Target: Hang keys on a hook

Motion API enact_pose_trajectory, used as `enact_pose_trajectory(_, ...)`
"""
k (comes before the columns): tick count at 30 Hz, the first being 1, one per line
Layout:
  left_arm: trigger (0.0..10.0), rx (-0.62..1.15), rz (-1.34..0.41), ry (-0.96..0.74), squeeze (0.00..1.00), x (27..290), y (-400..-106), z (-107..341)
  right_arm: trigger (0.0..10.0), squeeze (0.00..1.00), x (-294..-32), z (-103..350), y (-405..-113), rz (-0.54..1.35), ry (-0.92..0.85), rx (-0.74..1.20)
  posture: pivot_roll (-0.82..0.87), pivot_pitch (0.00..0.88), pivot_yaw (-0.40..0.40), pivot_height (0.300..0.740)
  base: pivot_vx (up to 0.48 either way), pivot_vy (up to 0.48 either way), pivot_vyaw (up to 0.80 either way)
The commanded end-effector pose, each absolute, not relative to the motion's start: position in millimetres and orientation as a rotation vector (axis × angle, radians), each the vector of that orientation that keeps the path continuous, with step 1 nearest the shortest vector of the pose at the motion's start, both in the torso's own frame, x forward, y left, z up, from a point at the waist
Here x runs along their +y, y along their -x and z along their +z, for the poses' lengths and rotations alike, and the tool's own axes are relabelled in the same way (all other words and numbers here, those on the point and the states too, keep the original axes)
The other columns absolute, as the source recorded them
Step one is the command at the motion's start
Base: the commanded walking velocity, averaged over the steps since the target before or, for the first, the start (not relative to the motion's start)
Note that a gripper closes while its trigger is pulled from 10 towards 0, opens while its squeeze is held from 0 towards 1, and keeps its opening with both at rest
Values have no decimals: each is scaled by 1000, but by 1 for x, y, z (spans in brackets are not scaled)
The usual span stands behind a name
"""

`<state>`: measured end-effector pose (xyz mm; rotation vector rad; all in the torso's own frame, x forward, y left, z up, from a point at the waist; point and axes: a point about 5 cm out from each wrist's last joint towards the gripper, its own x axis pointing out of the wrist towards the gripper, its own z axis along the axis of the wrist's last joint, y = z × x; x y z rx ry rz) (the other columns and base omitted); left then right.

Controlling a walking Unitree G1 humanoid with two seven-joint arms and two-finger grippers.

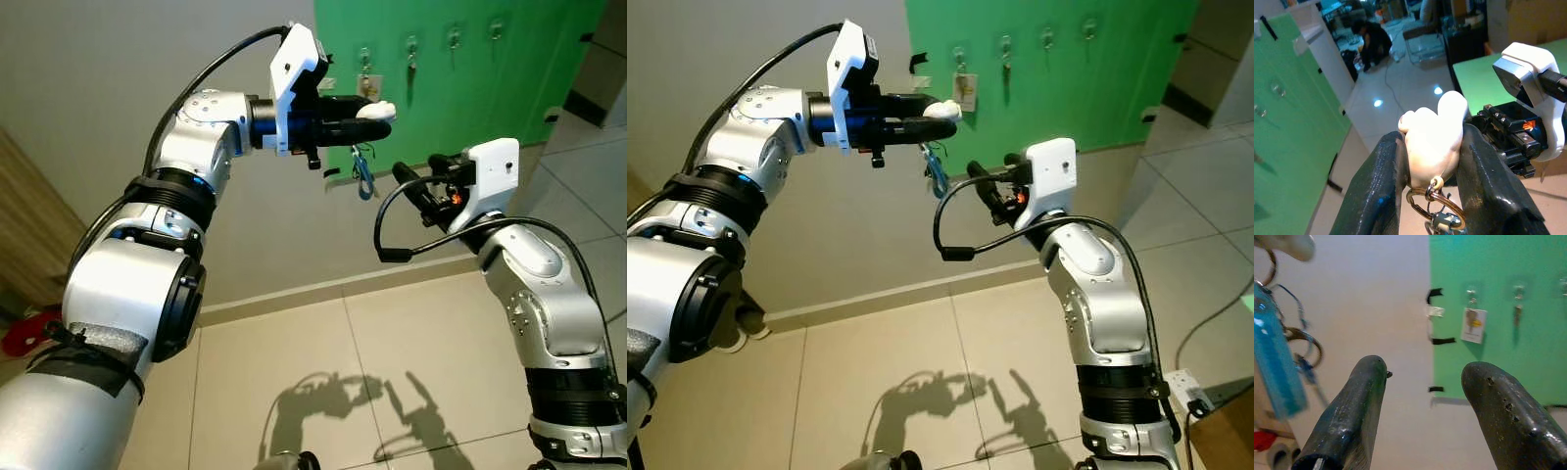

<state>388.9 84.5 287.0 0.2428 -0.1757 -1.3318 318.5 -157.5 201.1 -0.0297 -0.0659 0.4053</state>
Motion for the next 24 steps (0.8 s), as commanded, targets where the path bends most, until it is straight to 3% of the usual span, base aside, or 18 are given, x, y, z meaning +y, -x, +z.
enact_pose_trajectory(1, 10000, -199, -1295, -224, 0, 95, -390, 289, 10000, 0, -150, 205, -316, 434, 31, -73, -235, 0, 182, 740, 0, 0, 0)
enact_pose_trajectory(8, 10000, -195, -1246, -223, 0, 108, -392, 285, 10000, 0, -143, 209, -320, 568, 10, -43, -148, 0, 92, 740, 0, 0, 0)
enact_pose_trajectory(16, 10000, -229, -1222, -254, 0, 110, -393, 295, 10000, 0, -135, 211, -321, 657, -1, -35, -130, 0, 87, 740, 0, 0, 0)
enact_pose_trajectory(24, 10000, -238, -1195, -257, 0, 113, -393, 292, 10000, 0, -136, 209, -324, 624, -26, -42, -122, 0, 81, 740, 0, 0, 0)
